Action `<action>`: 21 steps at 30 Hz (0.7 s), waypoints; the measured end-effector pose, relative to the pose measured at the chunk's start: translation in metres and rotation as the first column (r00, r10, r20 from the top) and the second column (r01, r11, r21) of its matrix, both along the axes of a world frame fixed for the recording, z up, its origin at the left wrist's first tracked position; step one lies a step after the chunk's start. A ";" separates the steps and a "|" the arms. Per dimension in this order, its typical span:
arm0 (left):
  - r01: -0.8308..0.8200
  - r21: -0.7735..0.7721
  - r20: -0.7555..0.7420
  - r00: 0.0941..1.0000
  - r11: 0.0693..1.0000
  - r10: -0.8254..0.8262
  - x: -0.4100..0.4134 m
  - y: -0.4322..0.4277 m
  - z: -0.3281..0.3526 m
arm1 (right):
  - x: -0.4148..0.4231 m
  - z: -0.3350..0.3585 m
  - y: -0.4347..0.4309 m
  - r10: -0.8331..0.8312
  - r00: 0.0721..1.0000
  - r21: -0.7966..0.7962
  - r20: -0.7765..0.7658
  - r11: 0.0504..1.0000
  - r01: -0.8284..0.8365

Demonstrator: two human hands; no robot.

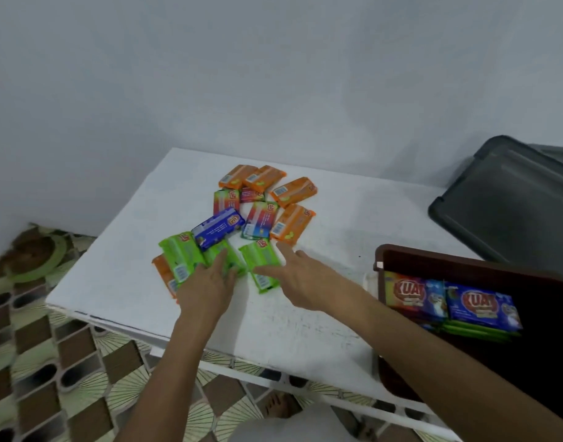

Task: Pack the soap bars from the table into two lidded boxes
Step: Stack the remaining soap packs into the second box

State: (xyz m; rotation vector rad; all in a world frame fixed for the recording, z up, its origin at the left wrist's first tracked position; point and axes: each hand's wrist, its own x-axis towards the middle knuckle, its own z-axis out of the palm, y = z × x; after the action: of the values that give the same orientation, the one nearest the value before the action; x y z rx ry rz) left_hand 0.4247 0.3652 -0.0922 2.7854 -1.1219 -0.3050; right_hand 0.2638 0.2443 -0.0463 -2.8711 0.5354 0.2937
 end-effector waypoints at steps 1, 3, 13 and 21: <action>0.046 0.043 0.037 0.998 0.998 -0.048 0.003 -0.003 -0.003 | 0.008 -0.005 0.000 0.019 0.999 0.010 -0.049 1.000 -0.019; 0.118 0.140 0.106 0.985 0.983 -0.133 0.007 -0.010 -0.004 | 0.019 -0.014 0.000 0.047 0.991 0.029 -0.123 0.999 -0.043; 0.205 0.220 0.123 0.964 0.954 -0.236 0.003 -0.018 0.004 | 0.020 -0.016 0.001 0.039 0.995 0.033 -0.091 0.999 -0.036; 0.046 0.031 0.108 0.993 0.998 -0.050 -0.015 0.001 -0.012 | 0.004 0.018 -0.014 -0.202 0.922 0.095 0.331 0.979 0.180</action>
State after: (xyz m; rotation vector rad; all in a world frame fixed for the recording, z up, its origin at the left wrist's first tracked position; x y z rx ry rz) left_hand 0.4097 0.3658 -0.1038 2.8343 -1.2191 -0.1771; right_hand 0.2679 0.2302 -0.0282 -2.6944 0.7143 -0.2102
